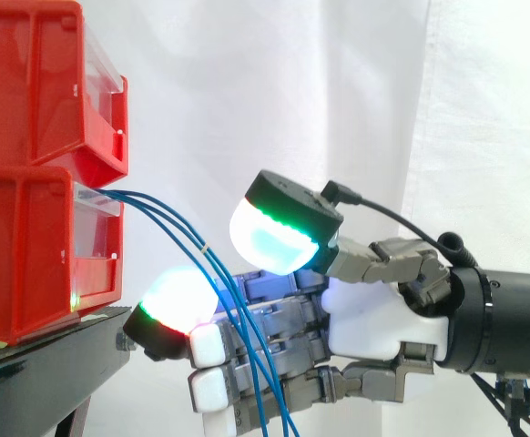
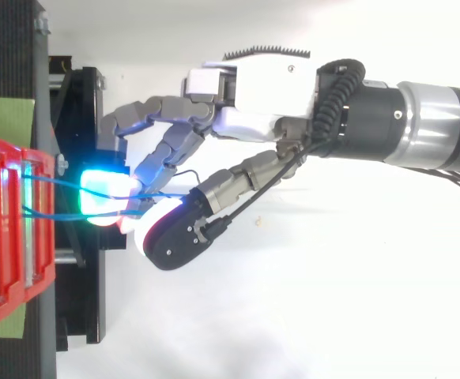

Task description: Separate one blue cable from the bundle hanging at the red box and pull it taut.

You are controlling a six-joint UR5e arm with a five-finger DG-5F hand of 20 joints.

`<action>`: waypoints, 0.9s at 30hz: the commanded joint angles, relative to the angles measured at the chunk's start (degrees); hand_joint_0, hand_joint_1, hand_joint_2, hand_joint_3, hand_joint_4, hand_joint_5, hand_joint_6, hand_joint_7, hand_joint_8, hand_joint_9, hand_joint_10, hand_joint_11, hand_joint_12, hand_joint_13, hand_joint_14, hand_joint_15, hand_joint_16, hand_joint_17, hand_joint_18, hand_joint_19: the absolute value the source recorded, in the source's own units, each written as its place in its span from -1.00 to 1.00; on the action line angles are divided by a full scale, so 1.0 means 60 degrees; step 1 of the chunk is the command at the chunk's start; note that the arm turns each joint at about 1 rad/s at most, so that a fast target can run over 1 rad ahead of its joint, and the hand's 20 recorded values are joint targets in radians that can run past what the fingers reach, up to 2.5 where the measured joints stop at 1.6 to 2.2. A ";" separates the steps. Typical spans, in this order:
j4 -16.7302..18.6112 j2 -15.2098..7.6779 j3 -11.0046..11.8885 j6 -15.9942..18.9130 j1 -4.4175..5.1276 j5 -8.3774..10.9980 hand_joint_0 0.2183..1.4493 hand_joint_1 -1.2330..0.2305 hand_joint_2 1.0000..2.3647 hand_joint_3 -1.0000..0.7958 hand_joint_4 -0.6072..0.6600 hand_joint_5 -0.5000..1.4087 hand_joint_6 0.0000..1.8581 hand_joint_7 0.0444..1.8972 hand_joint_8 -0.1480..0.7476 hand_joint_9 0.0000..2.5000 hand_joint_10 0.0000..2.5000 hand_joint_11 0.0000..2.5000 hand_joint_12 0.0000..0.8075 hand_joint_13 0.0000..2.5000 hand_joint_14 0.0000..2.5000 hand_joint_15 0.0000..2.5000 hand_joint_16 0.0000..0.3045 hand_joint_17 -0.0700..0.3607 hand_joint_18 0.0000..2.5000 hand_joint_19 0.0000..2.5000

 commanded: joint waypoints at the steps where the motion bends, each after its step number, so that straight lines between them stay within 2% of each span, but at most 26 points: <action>1: -0.0187 0.0162 -0.0004 -0.0266 0.0012 -0.0067 -0.28 -0.33 -0.99 -0.36 0.37 -0.62 -0.46 0.23 0.14 -0.29 -0.99 -0.63 -0.27 -0.25 -0.99 -0.70 -0.82 -0.40 -0.40 -0.77; 5: -0.0509 0.0221 -0.0004 -0.0442 0.0041 -0.0096 -0.26 -0.35 -0.99 -0.35 0.35 -0.61 -0.46 0.25 0.14 -0.29 -0.99 -0.62 -0.26 -0.23 -0.99 -0.68 -0.83 -0.40 -0.39 -0.76; 17: -0.0729 0.0235 -0.0004 -0.0500 0.0085 -0.0038 -0.25 -0.36 -0.99 -0.34 0.33 -0.61 -0.46 0.29 0.13 -0.27 -0.99 -0.60 -0.24 -0.20 -0.99 -0.65 -0.83 -0.40 -0.38 -0.74; 20: -0.1066 0.0499 -0.0033 -0.0676 0.0114 -0.0008 -0.25 -0.35 -0.99 -0.34 0.32 -0.61 -0.45 0.28 0.14 -0.26 -0.99 -0.57 -0.24 -0.19 -0.99 -0.63 -0.82 -0.40 -0.38 -0.73; 21: -0.1344 0.0631 -0.0048 -0.0778 0.0129 0.0094 -0.25 -0.35 -0.99 -0.32 0.31 -0.61 -0.44 0.28 0.14 -0.26 -0.99 -0.57 -0.24 -0.18 -0.99 -0.61 -0.82 -0.39 -0.37 -0.73; 24: -0.1755 0.0777 -0.0048 -0.0925 0.0173 0.0270 -0.25 -0.31 -0.98 -0.27 0.27 -0.62 -0.38 0.22 0.15 -0.25 -0.99 -0.54 -0.23 -0.17 -0.99 -0.60 -0.82 -0.39 -0.37 -0.72; 27: -0.1930 0.0836 -0.0048 -0.0925 0.0187 0.0314 -0.26 -0.30 -0.98 -0.26 0.28 -0.63 -0.32 0.15 0.14 -0.25 -0.99 -0.54 -0.23 -0.17 -0.98 -0.59 -0.82 -0.39 -0.37 -0.71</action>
